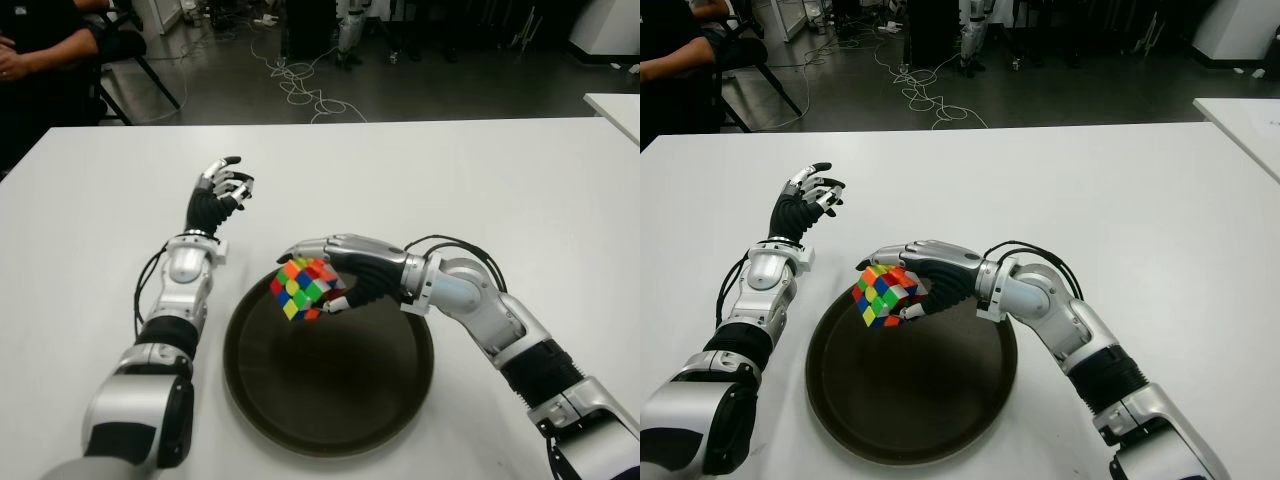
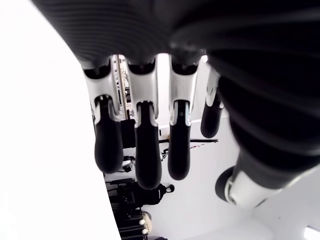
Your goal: Pick up the Rubik's Cube and put it in the plate
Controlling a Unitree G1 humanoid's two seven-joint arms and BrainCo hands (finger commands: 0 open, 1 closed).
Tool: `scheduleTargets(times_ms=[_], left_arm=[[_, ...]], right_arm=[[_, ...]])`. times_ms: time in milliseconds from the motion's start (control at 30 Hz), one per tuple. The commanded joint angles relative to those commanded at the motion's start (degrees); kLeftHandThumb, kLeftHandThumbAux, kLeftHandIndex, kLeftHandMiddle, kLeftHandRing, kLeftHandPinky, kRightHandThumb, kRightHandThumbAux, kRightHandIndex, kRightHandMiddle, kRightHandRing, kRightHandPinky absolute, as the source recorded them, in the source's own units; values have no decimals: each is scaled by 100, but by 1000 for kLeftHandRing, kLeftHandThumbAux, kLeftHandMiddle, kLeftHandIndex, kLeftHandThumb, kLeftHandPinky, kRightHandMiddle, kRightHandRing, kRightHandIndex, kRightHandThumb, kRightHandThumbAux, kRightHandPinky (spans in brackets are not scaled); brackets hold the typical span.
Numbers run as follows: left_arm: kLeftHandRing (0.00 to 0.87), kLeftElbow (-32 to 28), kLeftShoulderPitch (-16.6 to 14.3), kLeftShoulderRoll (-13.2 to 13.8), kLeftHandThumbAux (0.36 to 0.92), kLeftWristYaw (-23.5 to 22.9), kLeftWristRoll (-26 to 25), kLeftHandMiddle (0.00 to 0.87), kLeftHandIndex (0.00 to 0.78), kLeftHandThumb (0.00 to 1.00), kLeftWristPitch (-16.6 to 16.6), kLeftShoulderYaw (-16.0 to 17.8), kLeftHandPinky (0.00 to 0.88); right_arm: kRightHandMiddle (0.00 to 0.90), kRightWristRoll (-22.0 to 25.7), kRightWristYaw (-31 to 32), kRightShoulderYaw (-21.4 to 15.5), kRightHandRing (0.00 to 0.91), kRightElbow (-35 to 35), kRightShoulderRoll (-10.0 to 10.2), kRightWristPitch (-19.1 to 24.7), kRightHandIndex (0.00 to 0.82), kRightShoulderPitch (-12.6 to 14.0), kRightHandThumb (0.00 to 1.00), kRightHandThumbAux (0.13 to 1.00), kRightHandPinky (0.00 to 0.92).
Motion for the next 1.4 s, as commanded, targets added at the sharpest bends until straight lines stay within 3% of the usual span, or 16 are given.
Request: scheduleTargets(times_ms=[1133, 1400], left_arm=[[481, -89, 23, 12, 708, 3, 10, 405, 215, 287, 64, -6, 551], [473, -81, 26, 16, 717, -52, -11, 402, 217, 296, 14, -2, 553]], right_arm=[[6, -59, -291, -20, 14, 294, 64, -344, 0, -52, 0, 645, 17], [5, -27, -307, -156, 8, 474, -16, -376, 1, -327, 0, 635, 4]])
